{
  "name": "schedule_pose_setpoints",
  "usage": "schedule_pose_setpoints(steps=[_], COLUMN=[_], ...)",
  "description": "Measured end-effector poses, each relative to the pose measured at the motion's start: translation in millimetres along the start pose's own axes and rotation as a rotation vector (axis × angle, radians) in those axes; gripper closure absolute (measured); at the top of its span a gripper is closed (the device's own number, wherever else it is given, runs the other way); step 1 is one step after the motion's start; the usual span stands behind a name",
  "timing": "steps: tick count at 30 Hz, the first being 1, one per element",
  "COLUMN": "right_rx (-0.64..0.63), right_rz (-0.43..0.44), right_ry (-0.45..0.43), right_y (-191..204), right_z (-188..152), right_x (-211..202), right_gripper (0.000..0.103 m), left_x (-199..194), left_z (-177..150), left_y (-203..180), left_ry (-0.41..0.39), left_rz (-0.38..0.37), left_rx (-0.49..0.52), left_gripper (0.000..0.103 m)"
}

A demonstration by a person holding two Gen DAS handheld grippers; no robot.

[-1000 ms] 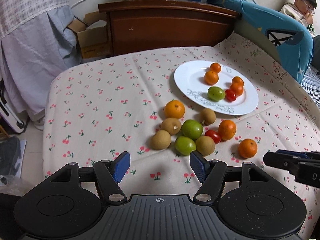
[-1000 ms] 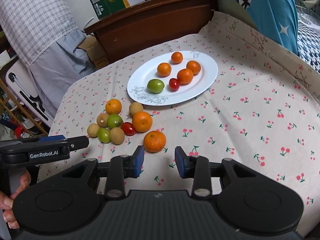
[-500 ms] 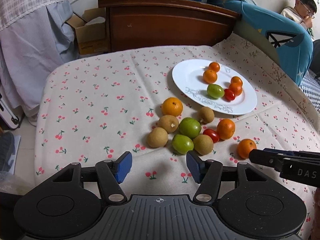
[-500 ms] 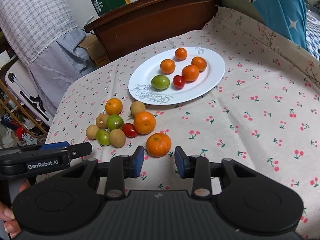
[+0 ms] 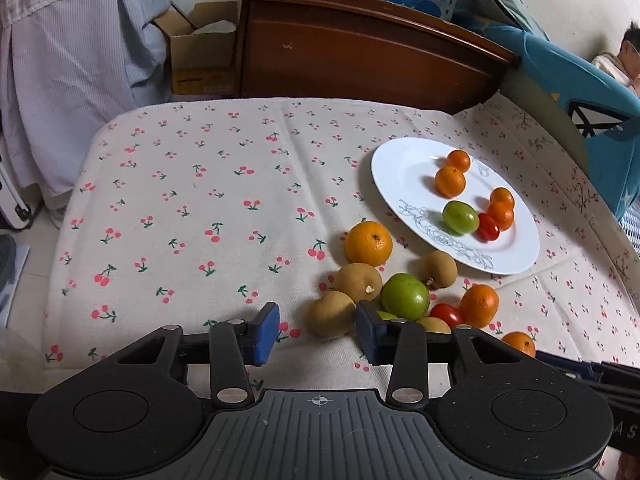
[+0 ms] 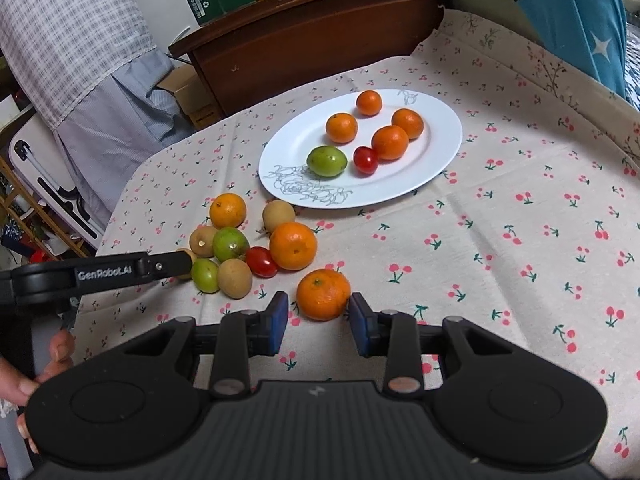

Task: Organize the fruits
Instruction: 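Grasp a brown kiwi with the left tool while the right tool grasps a mandarin, then carry the kiwi and mandarin over the white plate with both tools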

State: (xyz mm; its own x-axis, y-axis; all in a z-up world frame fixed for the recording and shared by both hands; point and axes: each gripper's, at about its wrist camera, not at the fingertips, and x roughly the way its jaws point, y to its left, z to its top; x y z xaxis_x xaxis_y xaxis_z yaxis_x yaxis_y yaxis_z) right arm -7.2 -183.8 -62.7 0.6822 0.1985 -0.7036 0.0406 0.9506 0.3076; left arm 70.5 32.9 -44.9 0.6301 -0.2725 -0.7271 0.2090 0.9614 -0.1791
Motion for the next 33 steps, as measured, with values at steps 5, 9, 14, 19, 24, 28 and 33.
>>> schedule_pose_setpoints(steps=[5, 9, 14, 19, 24, 28, 33], right_rx=[-0.001, -0.011, -0.015, -0.015, 0.008, 0.017, 0.015], right_rz=[-0.006, -0.010, -0.009, -0.007, 0.013, 0.038, 0.053], right_ry=[0.000, -0.001, -0.002, -0.003, -0.002, -0.018, -0.017], right_y=[0, 1, 2, 4, 1, 3, 4], right_z=[0, 0, 1, 1, 2, 4, 3], right_x=[4, 5, 7, 7, 4, -1, -2], right_gripper=[0.072, 0.073, 0.073, 0.074, 0.074, 0.074, 0.074], left_x=[10, 12, 12, 12, 9, 1, -10], left_z=[2, 3, 2, 0, -1, -3, -3], left_y=[0, -1, -6, -7, -6, -5, -7], left_ry=[0.015, 0.007, -0.004, -0.013, -0.014, -0.025, -0.049], left_rz=[-0.024, -0.026, -0.013, -0.017, -0.010, -0.002, -0.009], left_rx=[-0.013, -0.004, 0.028, 0.040, 0.036, 0.035, 0.053], left_gripper=[0.071, 0.071, 0.071, 0.078, 0.078, 0.078, 0.078])
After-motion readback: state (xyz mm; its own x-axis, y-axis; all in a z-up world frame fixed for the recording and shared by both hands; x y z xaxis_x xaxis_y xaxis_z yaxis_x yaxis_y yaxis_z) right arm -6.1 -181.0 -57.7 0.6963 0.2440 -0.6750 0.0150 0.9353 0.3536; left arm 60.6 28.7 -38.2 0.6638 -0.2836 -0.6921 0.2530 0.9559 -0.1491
